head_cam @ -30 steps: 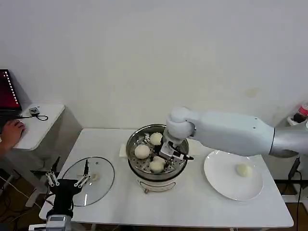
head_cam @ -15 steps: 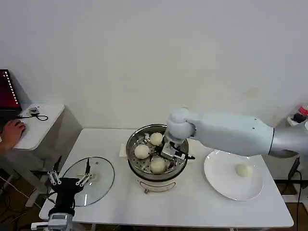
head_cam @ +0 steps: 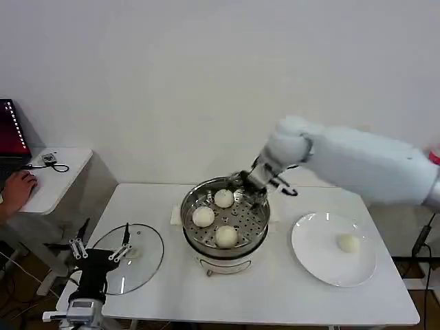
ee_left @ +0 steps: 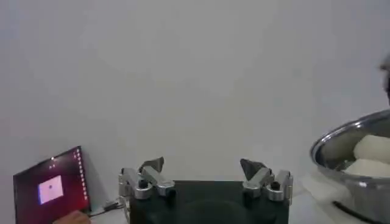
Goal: Take steamed baozi put them in steamer then cover it.
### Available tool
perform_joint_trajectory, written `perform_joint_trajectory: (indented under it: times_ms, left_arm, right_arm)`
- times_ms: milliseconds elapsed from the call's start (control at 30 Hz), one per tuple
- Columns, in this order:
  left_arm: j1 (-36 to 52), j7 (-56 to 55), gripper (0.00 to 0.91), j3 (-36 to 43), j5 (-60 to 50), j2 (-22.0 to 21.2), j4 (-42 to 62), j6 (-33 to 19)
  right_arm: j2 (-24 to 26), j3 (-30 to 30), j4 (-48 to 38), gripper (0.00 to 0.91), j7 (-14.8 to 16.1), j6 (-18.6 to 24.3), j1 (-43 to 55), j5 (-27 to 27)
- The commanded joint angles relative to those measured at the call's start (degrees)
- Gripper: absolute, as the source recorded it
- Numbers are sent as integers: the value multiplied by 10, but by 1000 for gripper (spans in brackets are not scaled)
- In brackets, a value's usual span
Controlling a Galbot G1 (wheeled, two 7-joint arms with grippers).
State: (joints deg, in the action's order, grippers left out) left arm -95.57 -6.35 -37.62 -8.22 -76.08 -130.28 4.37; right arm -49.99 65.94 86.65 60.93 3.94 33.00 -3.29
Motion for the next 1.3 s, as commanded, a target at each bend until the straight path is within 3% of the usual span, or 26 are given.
perform_joint_trajectory:
  times_ms: [33,267,533,633,767,933,1300]
  left_arm:
    - [12,1,907,13,11,20,10,-1]
    - [14,3,907,21,8,32,10,-1]
    - [16,4,907,23,7,36,20,-2]
    - [17,3,907,27,4,34,26,-3]
    - [18,3,907,30,-1,31,33,-4]
    - [15,3,907,28,-3,30,32,-4]
    - [5,2,907,19,-3,24,35,-11]
  right_arm:
    - [238,-4,19,907,-4,-102,24,-8]
    - [325,-13,7,907,-16,-104,-104,60]
    - [350,-59,-36,907,-29,-110,-216,77]
    - [339,-76,-62,907,-35,-105,-248,80]
    - [302,-152,-117,907,-41,-99,-341,84]
    - [263,-203,-161,907,-48,-96,-395,84]
    - [197,-223,-237,907,-54,-86,-402,101]
